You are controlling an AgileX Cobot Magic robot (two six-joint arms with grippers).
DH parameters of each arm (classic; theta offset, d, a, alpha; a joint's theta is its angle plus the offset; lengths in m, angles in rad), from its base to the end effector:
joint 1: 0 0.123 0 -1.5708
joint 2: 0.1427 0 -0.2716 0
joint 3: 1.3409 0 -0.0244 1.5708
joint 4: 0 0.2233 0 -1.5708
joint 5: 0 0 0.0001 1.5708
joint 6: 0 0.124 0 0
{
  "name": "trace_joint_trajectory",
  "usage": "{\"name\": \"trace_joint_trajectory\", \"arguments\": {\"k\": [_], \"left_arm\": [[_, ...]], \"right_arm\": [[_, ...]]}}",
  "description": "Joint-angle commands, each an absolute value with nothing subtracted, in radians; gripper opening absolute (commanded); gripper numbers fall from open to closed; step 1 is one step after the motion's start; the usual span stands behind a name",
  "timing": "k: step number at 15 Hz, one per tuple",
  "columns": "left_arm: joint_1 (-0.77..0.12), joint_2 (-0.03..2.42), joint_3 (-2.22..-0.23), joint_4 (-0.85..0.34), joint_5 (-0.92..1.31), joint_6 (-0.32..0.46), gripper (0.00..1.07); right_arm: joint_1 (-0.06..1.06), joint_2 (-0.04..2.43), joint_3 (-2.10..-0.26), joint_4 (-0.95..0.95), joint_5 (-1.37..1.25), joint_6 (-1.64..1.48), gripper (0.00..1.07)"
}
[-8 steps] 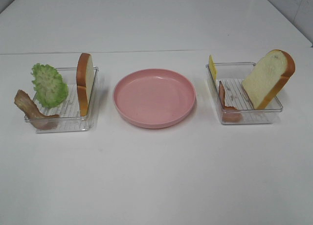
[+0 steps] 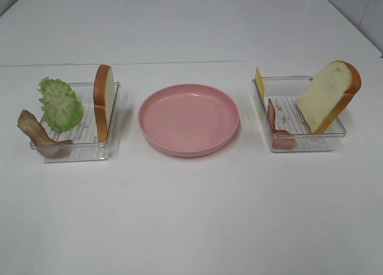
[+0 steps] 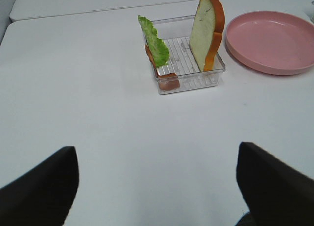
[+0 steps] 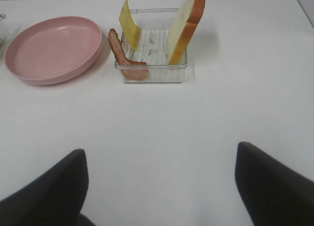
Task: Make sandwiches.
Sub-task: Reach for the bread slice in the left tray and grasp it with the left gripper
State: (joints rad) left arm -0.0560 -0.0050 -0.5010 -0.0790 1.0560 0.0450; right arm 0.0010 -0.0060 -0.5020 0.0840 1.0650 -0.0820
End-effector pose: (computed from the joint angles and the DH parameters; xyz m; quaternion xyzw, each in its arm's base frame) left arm 0.0127 -0.0092 0.2502 0.0444 0.8486 -0.0424 0.5255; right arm 0.0125 0.0091 0.2495 -0.0372 0.8507 0.0207 0.5239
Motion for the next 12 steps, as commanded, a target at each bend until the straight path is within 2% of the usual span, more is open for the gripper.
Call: {"name": "trace_joint_trajectory", "arguments": {"k": [1,12], "left_arm": [[-0.054,-0.027,-0.499,-0.083,1.047,0.048,0.83],[-0.054,-0.027,-0.499,-0.083,1.047,0.048,0.83]], "right_arm": [[-0.006,-0.02,-0.501,0.088,1.056,-0.094,0.77],[-0.006,-0.02,-0.501,0.088,1.056,-0.094,0.77]]}}
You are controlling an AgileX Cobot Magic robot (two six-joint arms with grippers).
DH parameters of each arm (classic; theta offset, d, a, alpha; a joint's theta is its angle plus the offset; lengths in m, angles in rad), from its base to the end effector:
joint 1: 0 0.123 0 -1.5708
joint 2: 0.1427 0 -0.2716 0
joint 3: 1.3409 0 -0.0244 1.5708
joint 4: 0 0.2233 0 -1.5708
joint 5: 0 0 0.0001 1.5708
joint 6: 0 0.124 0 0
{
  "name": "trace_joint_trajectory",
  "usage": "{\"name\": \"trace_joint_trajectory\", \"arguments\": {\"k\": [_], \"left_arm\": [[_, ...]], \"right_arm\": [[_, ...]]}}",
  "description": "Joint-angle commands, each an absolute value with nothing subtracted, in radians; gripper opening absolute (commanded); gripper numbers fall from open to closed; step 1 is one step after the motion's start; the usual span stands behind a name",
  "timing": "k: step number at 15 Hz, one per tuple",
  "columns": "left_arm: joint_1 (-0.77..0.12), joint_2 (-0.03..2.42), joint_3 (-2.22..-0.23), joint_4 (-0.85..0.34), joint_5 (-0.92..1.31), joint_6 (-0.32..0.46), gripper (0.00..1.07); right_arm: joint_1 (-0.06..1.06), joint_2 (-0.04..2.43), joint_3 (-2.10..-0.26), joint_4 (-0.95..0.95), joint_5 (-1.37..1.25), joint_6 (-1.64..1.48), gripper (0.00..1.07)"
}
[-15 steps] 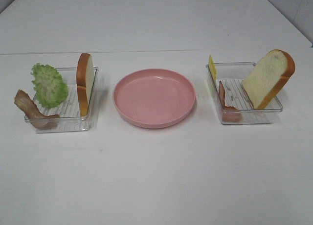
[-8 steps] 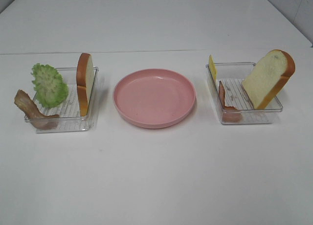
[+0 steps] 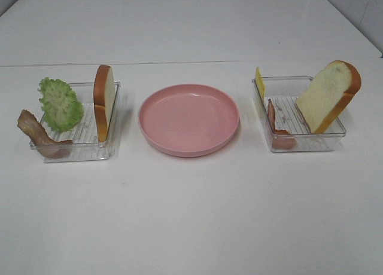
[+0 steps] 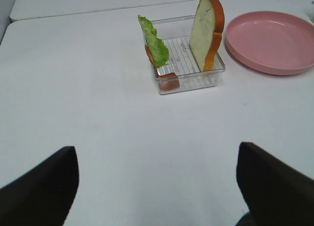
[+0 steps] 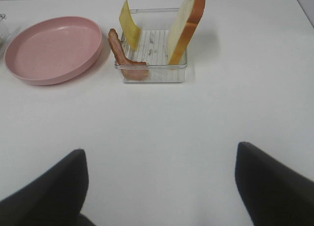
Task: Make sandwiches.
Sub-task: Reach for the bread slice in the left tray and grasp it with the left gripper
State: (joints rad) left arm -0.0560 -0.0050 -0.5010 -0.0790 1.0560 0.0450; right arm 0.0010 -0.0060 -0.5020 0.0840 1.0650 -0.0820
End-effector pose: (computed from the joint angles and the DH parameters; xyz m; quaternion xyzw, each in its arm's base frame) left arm 0.0127 -0.0092 0.2502 0.0444 0.8486 -0.0424 0.5255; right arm 0.0125 0.0091 0.2495 -0.0372 0.8507 0.0207 0.5239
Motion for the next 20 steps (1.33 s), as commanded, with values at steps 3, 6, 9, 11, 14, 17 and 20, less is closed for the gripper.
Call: {"name": "trace_joint_trajectory", "arguments": {"k": [3,6,9,11,14,17,20], "left_arm": [[-0.054,-0.027,-0.499,-0.083,1.047,0.048,0.83],[-0.054,-0.027,-0.499,-0.083,1.047,0.048,0.83],[-0.054,-0.027,-0.499,-0.083,1.047,0.048,0.83],[-0.054,-0.024,-0.501,-0.088,1.045,0.047,0.83],[-0.054,0.093,-0.572,-0.104,0.904,0.045,0.83],[-0.054,0.334,-0.655,-0.133,0.821,0.045,0.83],[-0.054,0.594,-0.776,-0.146,0.832,0.045,0.83]], "right_arm": [[-0.006,-0.02,-0.501,0.088,1.056,-0.094,0.77],[-0.006,-0.02,-0.501,0.088,1.056,-0.094,0.77],[-0.006,-0.02,-0.501,0.088,1.056,-0.094,0.77],[-0.006,-0.02,-0.501,0.088,1.056,-0.094,0.77],[-0.006,-0.02,-0.501,0.088,1.056,-0.094,0.77],[-0.006,-0.02,-0.501,0.088,1.056,-0.094,0.77],[-0.006,-0.02,-0.501,0.088,1.056,-0.094,0.77]]}}
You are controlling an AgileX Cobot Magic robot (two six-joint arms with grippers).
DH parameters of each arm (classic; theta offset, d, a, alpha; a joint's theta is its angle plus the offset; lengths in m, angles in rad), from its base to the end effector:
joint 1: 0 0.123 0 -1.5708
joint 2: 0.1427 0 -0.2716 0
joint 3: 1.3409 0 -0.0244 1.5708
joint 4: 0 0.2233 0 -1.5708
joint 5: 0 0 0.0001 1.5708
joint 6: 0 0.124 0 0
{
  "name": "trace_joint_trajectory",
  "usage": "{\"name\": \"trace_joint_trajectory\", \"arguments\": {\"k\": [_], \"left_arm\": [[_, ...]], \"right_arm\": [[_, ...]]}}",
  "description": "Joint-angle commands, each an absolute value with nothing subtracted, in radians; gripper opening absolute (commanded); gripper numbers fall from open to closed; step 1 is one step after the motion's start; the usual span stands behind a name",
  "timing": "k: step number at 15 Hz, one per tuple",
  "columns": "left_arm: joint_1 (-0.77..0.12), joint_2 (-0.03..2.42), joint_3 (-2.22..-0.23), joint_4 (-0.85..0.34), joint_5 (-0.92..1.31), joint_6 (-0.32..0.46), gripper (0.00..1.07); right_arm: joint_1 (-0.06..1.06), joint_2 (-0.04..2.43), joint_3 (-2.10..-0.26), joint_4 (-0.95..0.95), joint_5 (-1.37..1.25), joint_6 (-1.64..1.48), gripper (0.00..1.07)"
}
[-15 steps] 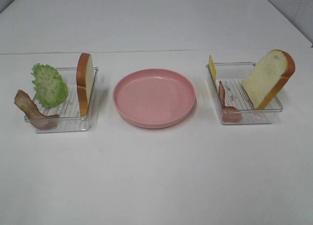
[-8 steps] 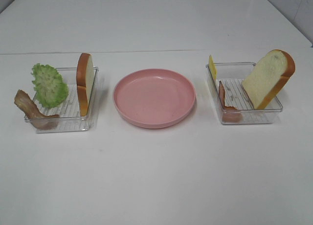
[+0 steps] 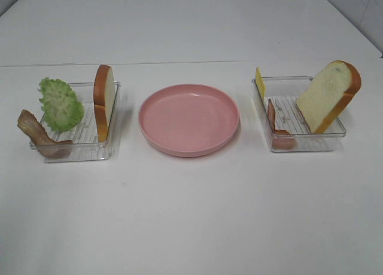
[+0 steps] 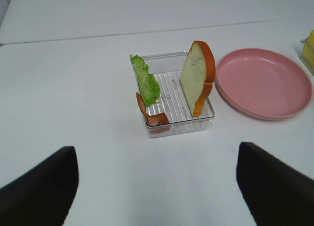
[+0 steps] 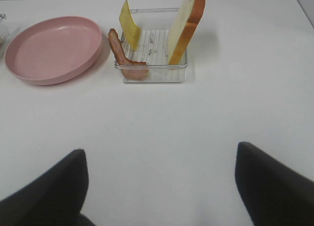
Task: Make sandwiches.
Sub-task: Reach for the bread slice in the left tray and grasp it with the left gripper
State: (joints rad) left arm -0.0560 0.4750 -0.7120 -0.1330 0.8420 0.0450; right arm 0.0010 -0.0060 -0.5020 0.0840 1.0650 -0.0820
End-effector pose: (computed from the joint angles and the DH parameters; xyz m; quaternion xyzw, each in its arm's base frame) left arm 0.0891 -0.0173 0.3139 0.0302 0.8622 -0.0679 0.5010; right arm 0.0125 0.0091 0.2495 -0.0372 0.8507 0.0207 0.5239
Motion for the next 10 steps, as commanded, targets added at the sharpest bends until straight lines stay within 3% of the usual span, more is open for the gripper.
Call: {"name": "trace_joint_trajectory", "arguments": {"k": [1,10], "left_arm": [[-0.054,0.791,-0.899,-0.162,0.841,0.045,0.83],[-0.072,1.457,-1.297,-0.226,0.944,0.01,0.81]], "right_arm": [[-0.006,-0.02,-0.501,0.088,1.056,-0.094,0.77],[-0.006,-0.02,-0.501,0.088,1.056,-0.094,0.77]]}}
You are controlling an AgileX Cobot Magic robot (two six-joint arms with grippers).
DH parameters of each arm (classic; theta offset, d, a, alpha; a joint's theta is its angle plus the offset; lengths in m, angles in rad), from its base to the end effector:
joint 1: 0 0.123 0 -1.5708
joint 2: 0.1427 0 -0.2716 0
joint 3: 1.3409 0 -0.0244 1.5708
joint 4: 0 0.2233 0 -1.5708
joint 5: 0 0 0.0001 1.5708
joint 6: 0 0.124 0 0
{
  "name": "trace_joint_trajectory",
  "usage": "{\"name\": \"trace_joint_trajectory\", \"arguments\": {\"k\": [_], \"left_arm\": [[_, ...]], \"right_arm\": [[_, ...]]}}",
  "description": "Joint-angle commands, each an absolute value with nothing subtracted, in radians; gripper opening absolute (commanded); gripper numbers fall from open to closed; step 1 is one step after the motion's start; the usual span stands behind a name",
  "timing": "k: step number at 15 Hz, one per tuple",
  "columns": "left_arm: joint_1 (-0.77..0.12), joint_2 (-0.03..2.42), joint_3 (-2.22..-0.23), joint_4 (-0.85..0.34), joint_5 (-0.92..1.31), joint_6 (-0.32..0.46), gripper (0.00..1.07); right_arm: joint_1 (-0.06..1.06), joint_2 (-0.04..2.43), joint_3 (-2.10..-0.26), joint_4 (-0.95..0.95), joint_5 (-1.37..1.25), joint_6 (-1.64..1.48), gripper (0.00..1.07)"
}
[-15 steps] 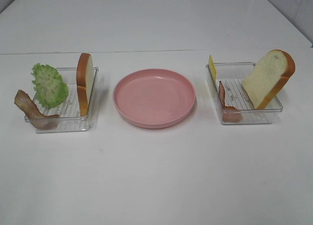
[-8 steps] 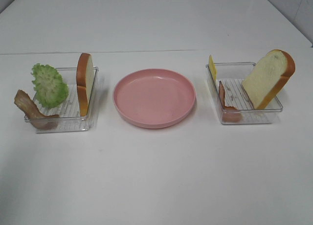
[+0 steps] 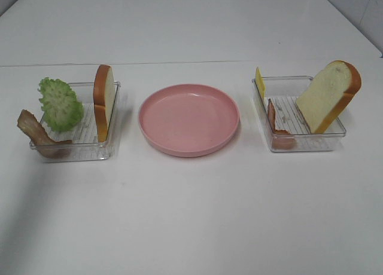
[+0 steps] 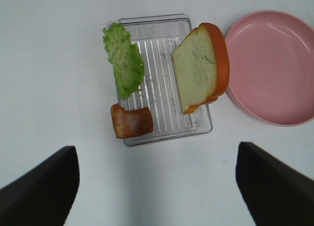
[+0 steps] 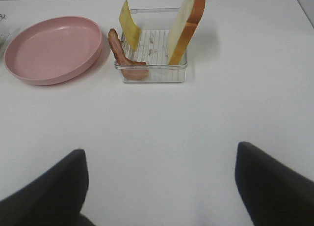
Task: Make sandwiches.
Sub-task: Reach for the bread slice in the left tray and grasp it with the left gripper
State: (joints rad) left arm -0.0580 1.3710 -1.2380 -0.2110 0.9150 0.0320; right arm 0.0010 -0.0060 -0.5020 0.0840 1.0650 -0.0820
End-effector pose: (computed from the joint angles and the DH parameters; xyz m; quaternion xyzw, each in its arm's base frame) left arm 0.2781 -0.0368 0.3088 0.0065 0.9492 -0.1028 0.2973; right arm 0.0125 0.0091 0.2495 -0.0372 0.8507 0.0207 0.5239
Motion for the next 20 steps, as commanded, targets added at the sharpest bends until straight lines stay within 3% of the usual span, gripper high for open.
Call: {"name": "trace_joint_trajectory", "arguments": {"k": [1,3,7,11,20], "left_arm": [[-0.115,1.584,-1.41,-0.224,0.988,0.0,0.81],[-0.154,1.668,-1.491,-0.206,1.022,-0.033,0.81],[-0.273,1.871,-1.716,-0.056,1.177,-0.208,0.81],[-0.374,2.029,-1.864,0.0,1.254,-0.299,0.81],[-0.388,2.227,-1.941,0.052,1.187,-0.328,0.8]], "right_arm": [[-0.006,-0.02,-0.501,0.088,1.056,-0.094,0.77],[-0.006,-0.02,-0.501,0.088,1.056,-0.094,0.77],[-0.006,-0.02,-0.501,0.088,1.056,-0.094,0.77],[-0.006,-0.02,-0.501,0.088,1.056,-0.094,0.77],[-0.006,-0.02,-0.501,0.088,1.056,-0.094,0.77]]}}
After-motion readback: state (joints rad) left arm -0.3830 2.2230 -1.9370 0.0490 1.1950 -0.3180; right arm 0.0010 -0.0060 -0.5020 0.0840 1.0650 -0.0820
